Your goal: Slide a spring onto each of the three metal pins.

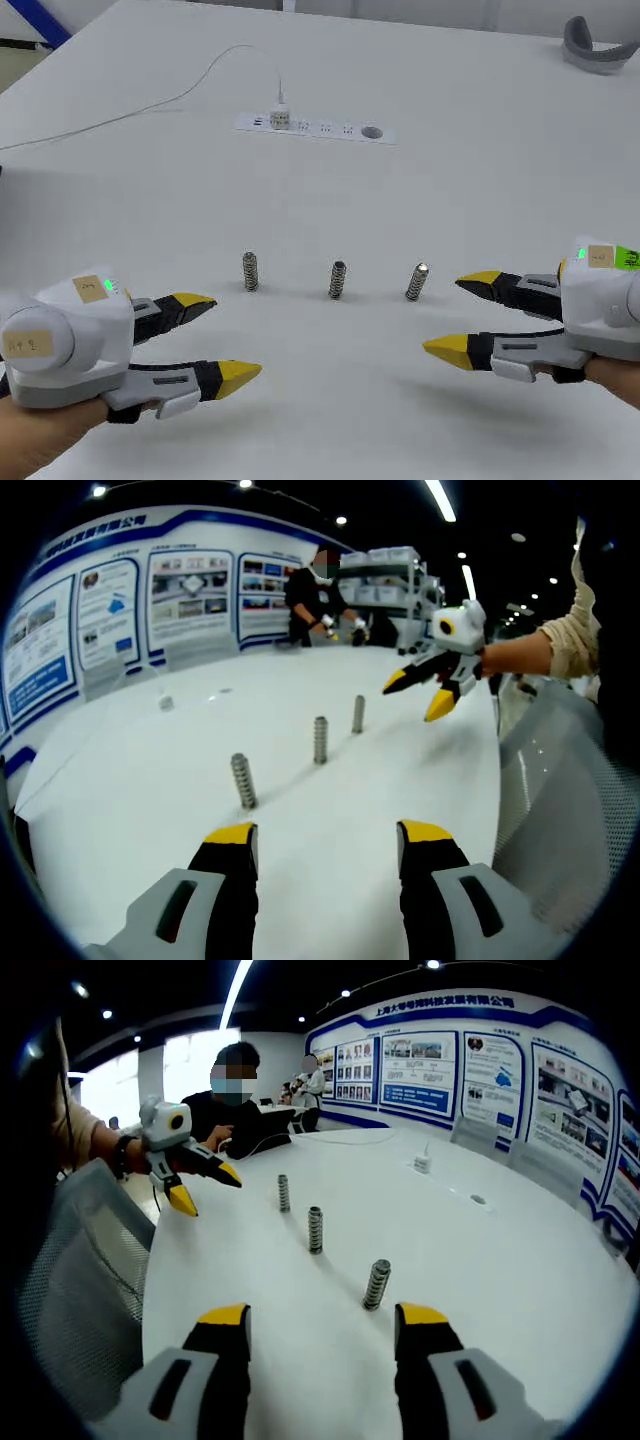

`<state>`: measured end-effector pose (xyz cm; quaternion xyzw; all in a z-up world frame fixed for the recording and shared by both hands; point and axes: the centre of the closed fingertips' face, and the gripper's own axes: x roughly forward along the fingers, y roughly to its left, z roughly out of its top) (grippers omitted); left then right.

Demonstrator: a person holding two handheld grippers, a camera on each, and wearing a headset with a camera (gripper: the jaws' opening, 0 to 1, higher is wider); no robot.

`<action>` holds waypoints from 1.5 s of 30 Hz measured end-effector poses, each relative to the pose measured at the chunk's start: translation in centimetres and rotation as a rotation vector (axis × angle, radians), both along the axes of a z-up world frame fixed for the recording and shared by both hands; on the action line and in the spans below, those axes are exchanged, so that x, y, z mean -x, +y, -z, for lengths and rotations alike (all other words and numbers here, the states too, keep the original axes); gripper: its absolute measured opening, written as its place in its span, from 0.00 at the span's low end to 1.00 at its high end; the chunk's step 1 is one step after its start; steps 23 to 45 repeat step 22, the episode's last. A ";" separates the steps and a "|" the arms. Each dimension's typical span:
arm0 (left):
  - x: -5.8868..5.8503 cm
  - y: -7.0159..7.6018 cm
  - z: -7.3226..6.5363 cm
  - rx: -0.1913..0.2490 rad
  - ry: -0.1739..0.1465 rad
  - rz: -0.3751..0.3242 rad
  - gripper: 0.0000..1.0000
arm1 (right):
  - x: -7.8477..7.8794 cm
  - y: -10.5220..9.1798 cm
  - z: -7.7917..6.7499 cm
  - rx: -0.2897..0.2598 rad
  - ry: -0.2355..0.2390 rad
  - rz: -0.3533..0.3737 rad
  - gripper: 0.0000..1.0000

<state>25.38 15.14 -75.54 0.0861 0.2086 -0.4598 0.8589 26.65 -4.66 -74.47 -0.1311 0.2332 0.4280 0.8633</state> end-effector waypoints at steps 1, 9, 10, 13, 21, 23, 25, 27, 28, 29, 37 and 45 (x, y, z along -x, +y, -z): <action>0.0 0.0 0.0 0.000 0.000 -0.001 0.57 | 0.1 0.0 0.0 0.000 0.001 0.002 0.60; 0.2 0.2 0.2 0.002 0.005 -0.008 0.57 | 0.5 0.0 0.2 -0.011 0.002 0.002 0.62; 0.2 0.2 0.2 0.003 0.005 -0.009 0.57 | 0.5 0.0 0.2 -0.011 0.002 0.002 0.62; 0.1 0.3 0.1 0.004 0.005 -0.012 0.57 | 0.6 -0.1 0.2 -0.016 0.001 0.005 0.62; 0.0 0.4 0.1 0.009 0.005 -0.016 0.57 | 0.7 -0.3 0.3 -0.023 0.003 0.012 0.64; 0.0 0.4 0.1 0.009 0.005 -0.016 0.57 | 0.6 -0.4 0.3 -0.023 0.003 0.013 0.64; 0.0 0.4 0.1 0.009 0.005 -0.016 0.57 | 0.6 -0.4 0.3 -0.023 0.003 0.013 0.64; 0.0 0.4 0.1 0.009 0.005 -0.016 0.57 | 0.6 -0.4 0.3 -0.023 0.003 0.013 0.64; 0.0 0.4 0.1 0.009 0.005 -0.016 0.57 | 0.6 -0.4 0.3 -0.023 0.003 0.013 0.64; 0.0 0.4 0.1 0.009 0.005 -0.016 0.57 | 0.6 -0.4 0.3 -0.023 0.003 0.013 0.64; 0.0 0.4 0.1 0.009 0.005 -0.016 0.57 | 0.6 -0.4 0.3 -0.023 0.003 0.013 0.64; 0.0 0.4 0.1 0.009 0.005 -0.016 0.57 | 0.6 -0.4 0.3 -0.023 0.003 0.013 0.64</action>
